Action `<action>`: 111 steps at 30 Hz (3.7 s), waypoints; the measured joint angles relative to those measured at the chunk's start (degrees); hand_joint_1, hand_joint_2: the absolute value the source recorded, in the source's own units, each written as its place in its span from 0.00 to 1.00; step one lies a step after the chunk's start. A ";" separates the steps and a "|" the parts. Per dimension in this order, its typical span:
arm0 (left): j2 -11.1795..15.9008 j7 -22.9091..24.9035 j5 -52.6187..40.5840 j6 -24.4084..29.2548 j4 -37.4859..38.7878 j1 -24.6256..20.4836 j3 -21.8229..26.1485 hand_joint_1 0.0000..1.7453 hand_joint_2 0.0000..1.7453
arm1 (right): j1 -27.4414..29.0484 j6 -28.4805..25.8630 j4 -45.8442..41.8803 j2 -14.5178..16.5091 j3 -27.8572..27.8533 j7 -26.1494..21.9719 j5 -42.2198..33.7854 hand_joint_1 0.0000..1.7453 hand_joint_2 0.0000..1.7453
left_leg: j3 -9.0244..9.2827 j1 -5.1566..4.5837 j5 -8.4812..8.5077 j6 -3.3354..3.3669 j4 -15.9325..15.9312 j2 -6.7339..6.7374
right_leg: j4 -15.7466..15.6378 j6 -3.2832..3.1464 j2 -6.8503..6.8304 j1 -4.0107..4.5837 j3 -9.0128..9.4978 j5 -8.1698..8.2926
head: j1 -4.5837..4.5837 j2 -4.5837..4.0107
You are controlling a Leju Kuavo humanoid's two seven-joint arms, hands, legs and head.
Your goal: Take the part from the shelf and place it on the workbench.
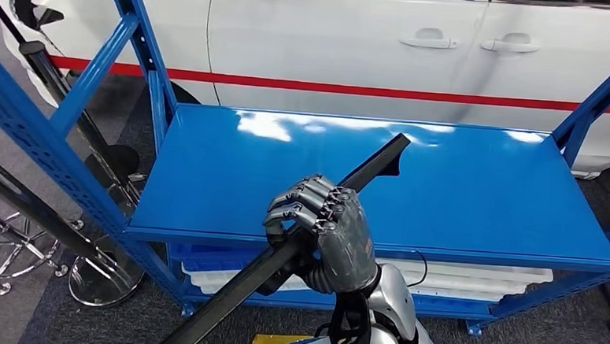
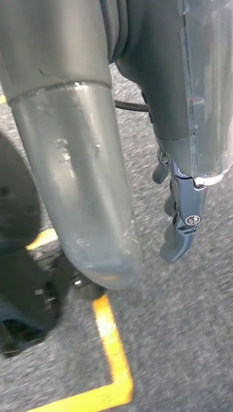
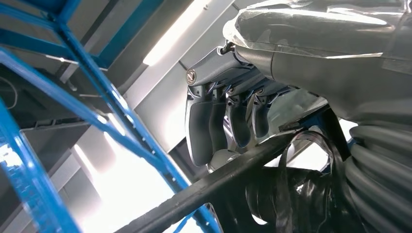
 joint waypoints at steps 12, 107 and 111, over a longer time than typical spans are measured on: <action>-0.57 2.41 -1.36 1.21 0.33 -0.15 0.02 0.00 0.00 | 3.82 0.37 -0.21 -0.48 0.00 -1.69 -5.99 1.00 1.00 | -4.28 -0.45 5.36 -1.34 -0.66 0.29 | -5.56 -1.36 -0.07 0.66 9.20 -2.22 | -0.05 0.00; -0.77 4.22 -4.00 2.22 0.69 -3.18 -6.32 0.00 0.00 | 16.90 -1.86 -3.34 -0.99 -1.79 -2.69 -3.41 1.00 1.00 | -5.80 -0.62 -3.47 -2.81 5.91 0.35 | -6.24 -3.85 -0.47 0.27 6.57 1.11 | -0.21 0.00; -0.86 5.02 -4.03 1.90 0.54 -3.20 -7.03 0.00 0.00 | 16.95 -1.19 -3.37 -0.99 -1.79 -2.00 -3.29 1.00 1.00 | -5.00 -0.51 -4.29 -3.14 14.56 0.36 | -5.38 -3.62 -0.55 0.36 1.89 4.10 | -0.22 0.00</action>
